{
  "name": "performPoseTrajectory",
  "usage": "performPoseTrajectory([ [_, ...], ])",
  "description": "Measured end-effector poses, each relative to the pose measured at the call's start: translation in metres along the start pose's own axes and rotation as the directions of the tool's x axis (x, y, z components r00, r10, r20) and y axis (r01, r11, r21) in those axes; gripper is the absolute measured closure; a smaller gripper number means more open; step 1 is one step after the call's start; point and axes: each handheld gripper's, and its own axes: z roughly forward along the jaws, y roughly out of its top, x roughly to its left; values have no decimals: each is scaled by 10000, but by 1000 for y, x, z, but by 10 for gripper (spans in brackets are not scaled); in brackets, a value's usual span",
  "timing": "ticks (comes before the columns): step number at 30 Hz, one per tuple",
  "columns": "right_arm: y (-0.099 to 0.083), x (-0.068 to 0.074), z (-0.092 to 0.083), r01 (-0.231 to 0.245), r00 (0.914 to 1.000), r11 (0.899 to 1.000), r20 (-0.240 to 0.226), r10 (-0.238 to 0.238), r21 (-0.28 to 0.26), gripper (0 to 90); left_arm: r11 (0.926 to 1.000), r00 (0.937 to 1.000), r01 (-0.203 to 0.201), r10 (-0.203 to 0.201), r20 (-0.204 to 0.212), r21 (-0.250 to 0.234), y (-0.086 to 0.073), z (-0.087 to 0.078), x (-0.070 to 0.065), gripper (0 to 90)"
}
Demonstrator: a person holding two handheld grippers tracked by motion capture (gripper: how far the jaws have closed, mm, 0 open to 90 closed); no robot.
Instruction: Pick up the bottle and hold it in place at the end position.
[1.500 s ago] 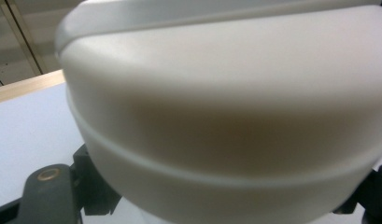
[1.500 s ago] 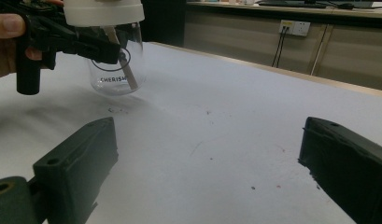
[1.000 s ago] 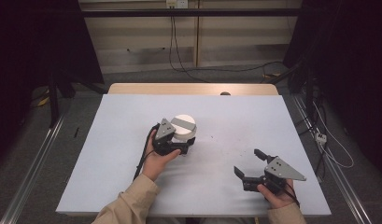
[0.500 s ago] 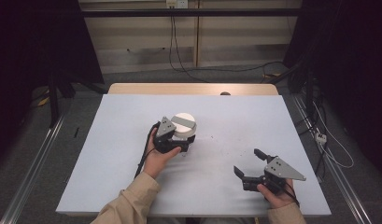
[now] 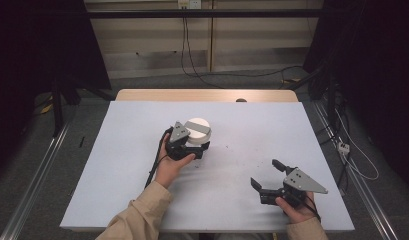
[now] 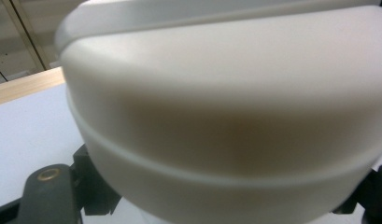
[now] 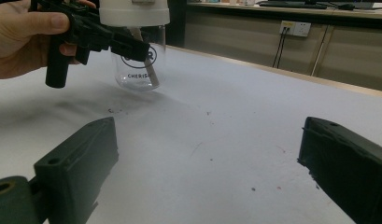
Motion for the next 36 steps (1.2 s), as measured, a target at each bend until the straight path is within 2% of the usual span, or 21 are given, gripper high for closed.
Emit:
performPoseTrajectory([
  [4, 0, 0, 1, 17, 10000, 10000, -46, -17, 37, 40, 10000, 10000, 65, -65, -33, 62, -2, 3, 0, 186],
  [6, 0, 0, 1, 10, 10000, 10000, -97, -9, 42, 39, 9999, 10000, -57, 57, 4, 156, -3, 5, 2, 186],
  [12, -1, 0, 2, -3, 10000, 10000, -84, 4, 52, 40, 9996, 10000, -71, 71, 29, 260, -3, 7, 2, 186],
  [13, -1, 0, 2, -11, 10000, 10000, -85, 11, 52, 39, 9987, 9997, -227, 226, 29, 455, -1, 9, 4, 186],
  [15, -1, 0, 2, -40, 10000, 10000, -74, 41, 40, 40, 9990, 9998, -188, 185, 83, 406, 1, 10, 4, 187],
  [17, -1, 0, 2, -38, 10000, 10000, -57, 38, 42, 40, 9985, 9995, -316, 312, 106, 449, 3, 11, 5, 186],
  [23, -2, -1, 2, -92, 9999, 9999, -64, 93, 49, 39, 9984, 9996, -224, 215, 173, 514, 1, 17, 4, 186],
  [26, -2, -1, 2, -91, 9999, 9999, -75, 92, 52, 40, 9977, 9993, -335, 325, 175, 596, 1, 19, 5, 186],
  [30, -2, -1, 3, -73, 9999, 10000, -77, 74, 49, 40, 9975, 9996, -240, 230, 162, 666, 0, 23, 7, 187],
  [36, -2, -1, 3, -117, 9999, 9999, -51, 117, 67, 40, 9974, 9986, -441, 424, 311, 577, 4, 27, 8, 186],
])
